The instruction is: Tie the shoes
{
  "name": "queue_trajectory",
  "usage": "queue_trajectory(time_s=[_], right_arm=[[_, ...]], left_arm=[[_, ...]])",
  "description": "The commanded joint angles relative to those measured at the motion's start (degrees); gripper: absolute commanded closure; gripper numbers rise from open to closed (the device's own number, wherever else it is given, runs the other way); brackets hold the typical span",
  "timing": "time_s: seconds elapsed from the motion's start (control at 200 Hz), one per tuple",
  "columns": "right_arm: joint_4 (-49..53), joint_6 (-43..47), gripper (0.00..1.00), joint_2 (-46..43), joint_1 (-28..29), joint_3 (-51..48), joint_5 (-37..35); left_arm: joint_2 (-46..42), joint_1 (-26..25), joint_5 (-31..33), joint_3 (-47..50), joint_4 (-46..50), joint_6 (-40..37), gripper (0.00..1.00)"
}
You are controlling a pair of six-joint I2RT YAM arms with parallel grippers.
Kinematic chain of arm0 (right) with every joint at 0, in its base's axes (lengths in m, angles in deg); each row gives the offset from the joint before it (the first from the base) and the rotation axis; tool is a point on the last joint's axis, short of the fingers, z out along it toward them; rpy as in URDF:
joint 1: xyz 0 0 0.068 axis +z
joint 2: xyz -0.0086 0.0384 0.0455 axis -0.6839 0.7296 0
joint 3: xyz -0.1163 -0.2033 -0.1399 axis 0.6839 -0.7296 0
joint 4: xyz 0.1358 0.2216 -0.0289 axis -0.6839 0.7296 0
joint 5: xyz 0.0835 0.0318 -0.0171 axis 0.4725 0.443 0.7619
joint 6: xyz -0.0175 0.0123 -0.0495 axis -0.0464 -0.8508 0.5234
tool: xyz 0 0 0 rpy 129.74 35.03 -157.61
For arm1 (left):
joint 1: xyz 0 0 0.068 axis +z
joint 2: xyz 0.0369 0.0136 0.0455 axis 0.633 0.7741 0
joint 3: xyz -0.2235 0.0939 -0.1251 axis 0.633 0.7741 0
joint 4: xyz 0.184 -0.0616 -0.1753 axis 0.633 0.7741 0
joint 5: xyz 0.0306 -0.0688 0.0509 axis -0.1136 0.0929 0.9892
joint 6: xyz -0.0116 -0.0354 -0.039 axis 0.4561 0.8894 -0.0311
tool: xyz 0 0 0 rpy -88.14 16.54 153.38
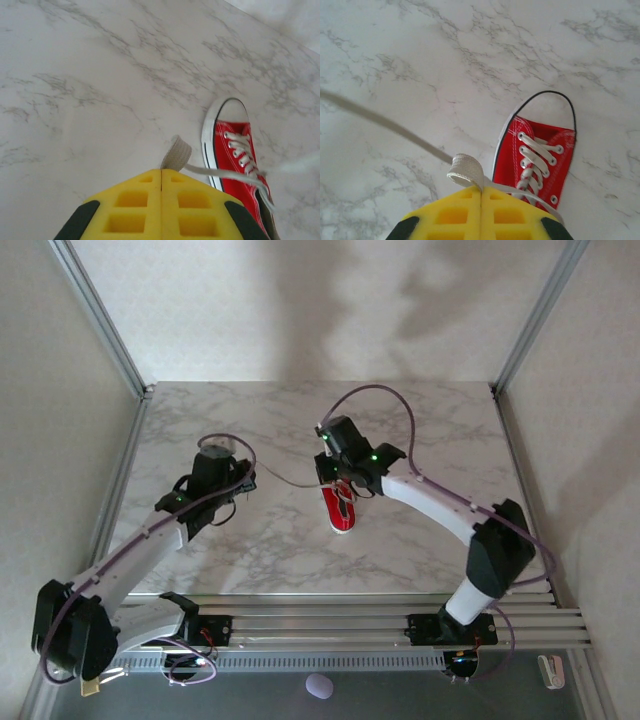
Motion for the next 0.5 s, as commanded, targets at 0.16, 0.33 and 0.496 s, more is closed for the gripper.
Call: queue_trajectory(time_s=[0.16,0.33,0.496], right_arm=[[-4.3,5.6,1.00,-8.2,0.8,-9.3,4.9],[-8.0,6.8,1.00,-4.3,3.2,-9.6,11.0],[-12.1,5.2,1.00,2.0,4.7,-8.0,10.2]], left_arm=[[13.4,2.8,-6.7,-16.3,0.9,-1.3,1.00],[20.4,3.0,-9.2,-24.0,3.9,-2.6,1.00],[22.6,3.0,-14.0,-26.4,3.0,-3.3,1.00]])
